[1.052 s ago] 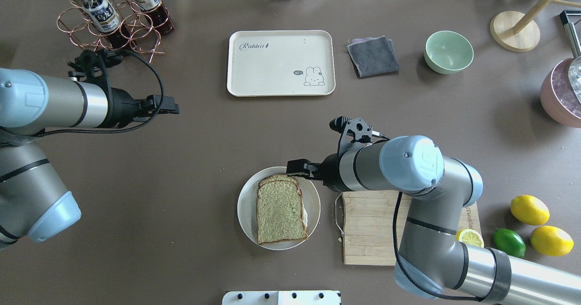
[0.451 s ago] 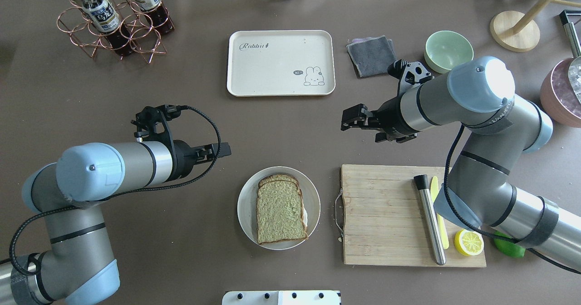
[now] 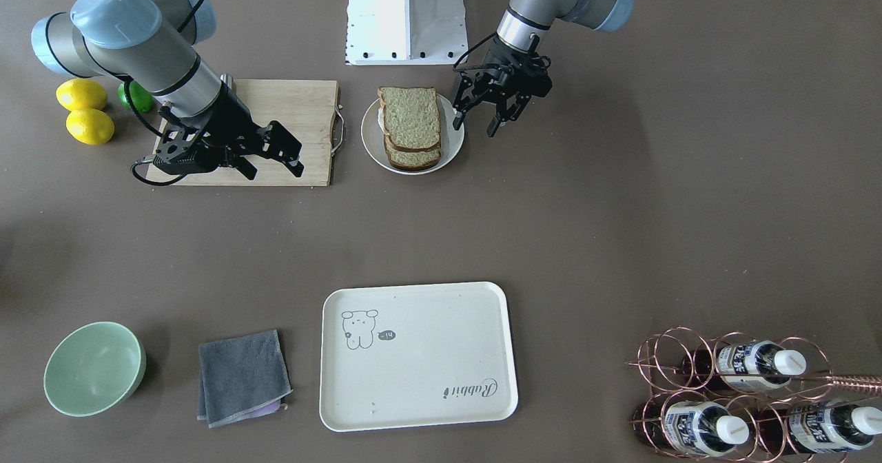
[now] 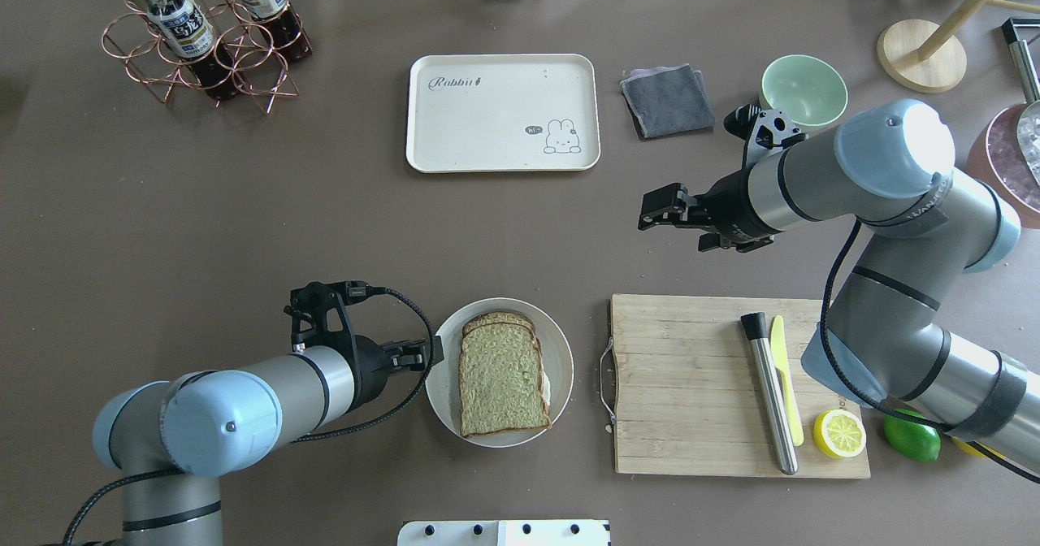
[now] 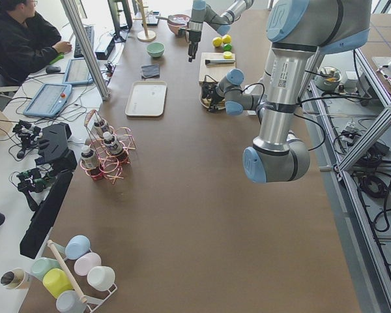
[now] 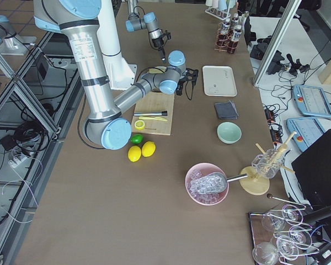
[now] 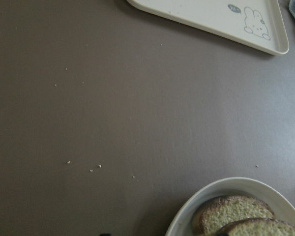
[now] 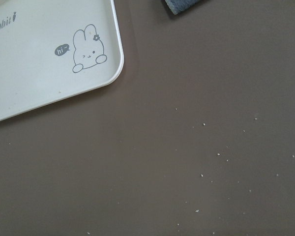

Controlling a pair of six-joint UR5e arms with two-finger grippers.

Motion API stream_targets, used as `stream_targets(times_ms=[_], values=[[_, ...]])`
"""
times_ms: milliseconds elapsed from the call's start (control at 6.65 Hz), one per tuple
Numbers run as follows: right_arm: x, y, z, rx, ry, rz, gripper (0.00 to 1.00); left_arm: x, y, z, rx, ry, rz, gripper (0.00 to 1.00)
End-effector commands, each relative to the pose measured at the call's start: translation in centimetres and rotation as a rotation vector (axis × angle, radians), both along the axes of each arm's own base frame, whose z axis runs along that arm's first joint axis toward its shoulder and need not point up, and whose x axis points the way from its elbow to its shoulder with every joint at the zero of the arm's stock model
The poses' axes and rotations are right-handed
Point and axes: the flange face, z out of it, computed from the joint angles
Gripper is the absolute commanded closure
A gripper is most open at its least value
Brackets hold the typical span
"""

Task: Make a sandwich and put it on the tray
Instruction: 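Raise the right gripper away while the left gripper moves to the plate rim, then grasp the rim of the white plate with the left gripper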

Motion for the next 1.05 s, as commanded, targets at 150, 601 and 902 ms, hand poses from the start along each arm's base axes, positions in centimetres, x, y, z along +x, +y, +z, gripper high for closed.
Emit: stream_targets(times_ms=[150,601,902], values=[[0.4,0.1,0.8,0.007,-0.008,0.004,0.01,2.6,3.5,1.0,0.002,-0.026,-0.003,0.50],[0.4,0.2,0.6,0.010,-0.011,0.004,0.01,4.3,3.4,0.6,0.001,-0.029,-0.001,0.53],[0.4,0.1,0.7,0.009,-0.010,0.004,0.01,4.9,3.2,0.6,0.000,-0.033,-0.003,0.73]])
